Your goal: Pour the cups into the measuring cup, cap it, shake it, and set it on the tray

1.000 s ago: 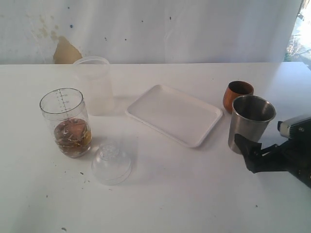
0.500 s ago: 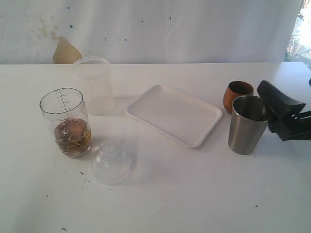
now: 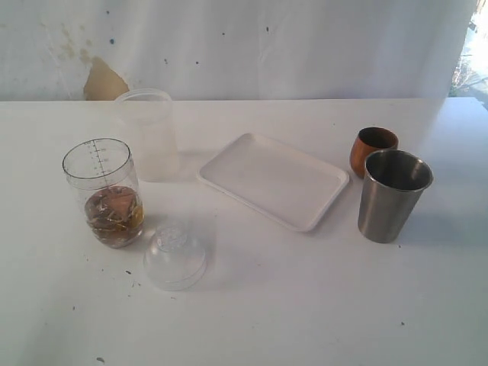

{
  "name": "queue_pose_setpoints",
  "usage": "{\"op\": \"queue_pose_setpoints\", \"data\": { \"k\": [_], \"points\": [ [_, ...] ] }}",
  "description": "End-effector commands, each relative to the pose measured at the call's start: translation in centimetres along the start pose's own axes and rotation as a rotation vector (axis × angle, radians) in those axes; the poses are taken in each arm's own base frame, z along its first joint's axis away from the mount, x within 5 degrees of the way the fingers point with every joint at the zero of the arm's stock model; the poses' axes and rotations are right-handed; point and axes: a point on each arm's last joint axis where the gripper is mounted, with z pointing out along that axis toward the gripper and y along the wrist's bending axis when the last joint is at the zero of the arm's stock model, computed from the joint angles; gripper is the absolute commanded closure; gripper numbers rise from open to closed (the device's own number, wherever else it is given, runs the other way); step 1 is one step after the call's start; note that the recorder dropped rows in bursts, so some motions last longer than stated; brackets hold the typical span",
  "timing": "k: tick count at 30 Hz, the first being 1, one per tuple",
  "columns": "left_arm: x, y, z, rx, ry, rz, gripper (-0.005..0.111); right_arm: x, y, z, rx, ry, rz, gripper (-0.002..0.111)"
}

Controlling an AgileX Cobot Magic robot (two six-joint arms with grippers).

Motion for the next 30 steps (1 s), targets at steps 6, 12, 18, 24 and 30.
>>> {"op": "queue_pose_setpoints", "data": {
  "k": [6,12,18,24,30],
  "points": [
    [0.0,0.0,0.0,-0.002,-0.013,-0.002,0.107,-0.9,0.7,-1.7,0.003,-0.034,0.02,0.107],
    [0.0,0.0,0.0,-0.002,-0.013,-0.002,0.107,-1.7,1.6,-3.0,-0.052,-0.08,0.071,0.107],
    [0.0,0.0,0.0,-0.002,-0.013,-0.002,0.107,-2.0,1.8,-3.5,-0.05,-0.109,0.06,0.107],
    [0.0,0.0,0.0,-0.002,-0.013,-0.002,0.107,-1.9,1.7,-3.5,-0.046,-0.103,0.071,0.107],
    [0.0,0.0,0.0,-0.002,-0.013,-0.002,0.107,-1.8,1.7,-3.5,-0.039,-0.097,0.07,0.107]
  ]
}}
